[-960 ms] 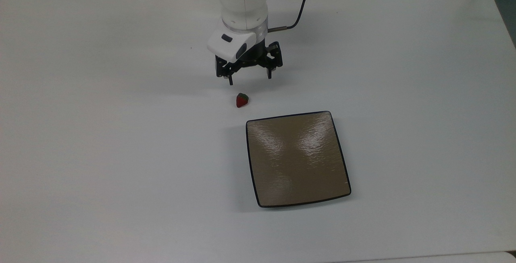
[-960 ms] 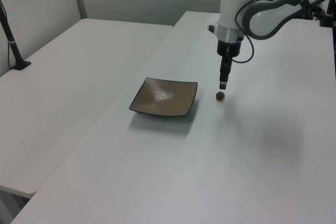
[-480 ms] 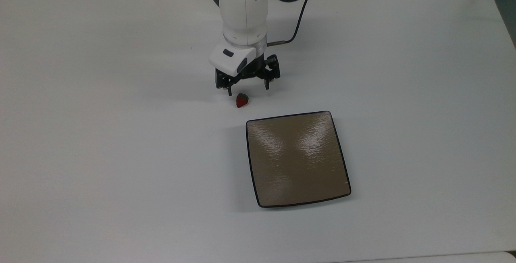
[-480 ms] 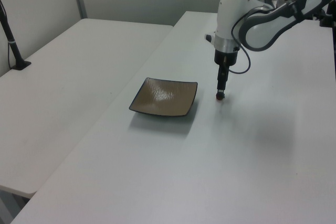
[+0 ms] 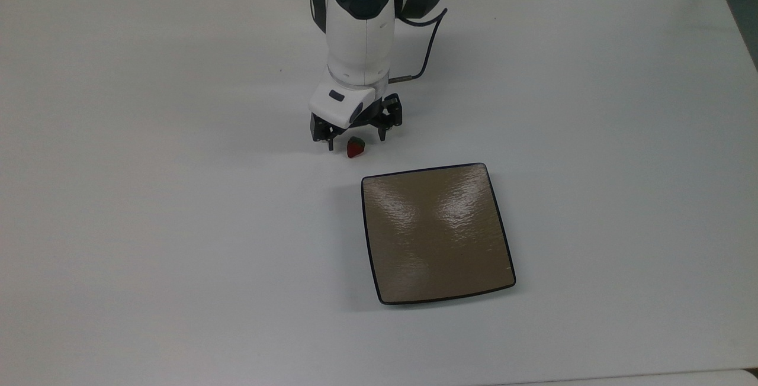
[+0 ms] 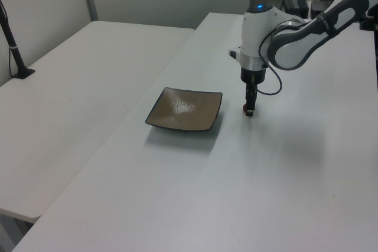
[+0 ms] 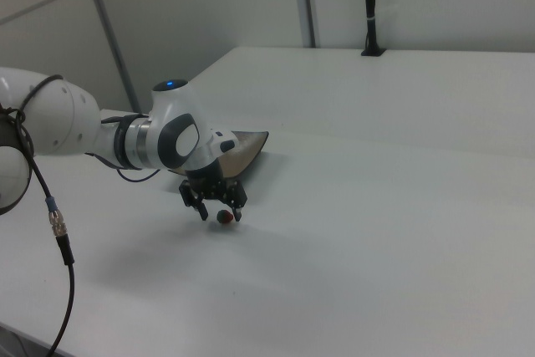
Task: Strawberries on a ceramic plate
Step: 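Close the gripper around the red strawberry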
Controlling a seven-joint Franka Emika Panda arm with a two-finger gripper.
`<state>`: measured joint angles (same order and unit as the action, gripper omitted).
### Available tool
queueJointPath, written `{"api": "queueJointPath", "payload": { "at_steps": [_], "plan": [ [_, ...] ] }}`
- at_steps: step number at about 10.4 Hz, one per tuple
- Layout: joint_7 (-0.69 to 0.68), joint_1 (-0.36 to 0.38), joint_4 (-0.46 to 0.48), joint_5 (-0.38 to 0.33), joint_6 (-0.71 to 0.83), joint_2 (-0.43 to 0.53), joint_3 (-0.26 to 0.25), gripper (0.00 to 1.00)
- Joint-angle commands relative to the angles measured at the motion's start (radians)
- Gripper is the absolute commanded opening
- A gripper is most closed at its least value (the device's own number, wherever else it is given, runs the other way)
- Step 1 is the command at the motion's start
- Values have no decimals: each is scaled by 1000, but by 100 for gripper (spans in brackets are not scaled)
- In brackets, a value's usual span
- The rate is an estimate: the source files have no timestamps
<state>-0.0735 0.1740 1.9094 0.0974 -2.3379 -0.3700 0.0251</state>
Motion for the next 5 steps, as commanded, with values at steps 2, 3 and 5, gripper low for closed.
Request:
{"api": "queueJointPath", "payload": {
  "at_steps": [2,3,5],
  "plan": [
    [-20,-1,10,16,-24,5,-5,36],
    [-20,-1,8,16,-24,6,-5,23],
    [-20,-1,8,15,-23,11,-5,12]
  ]
}}
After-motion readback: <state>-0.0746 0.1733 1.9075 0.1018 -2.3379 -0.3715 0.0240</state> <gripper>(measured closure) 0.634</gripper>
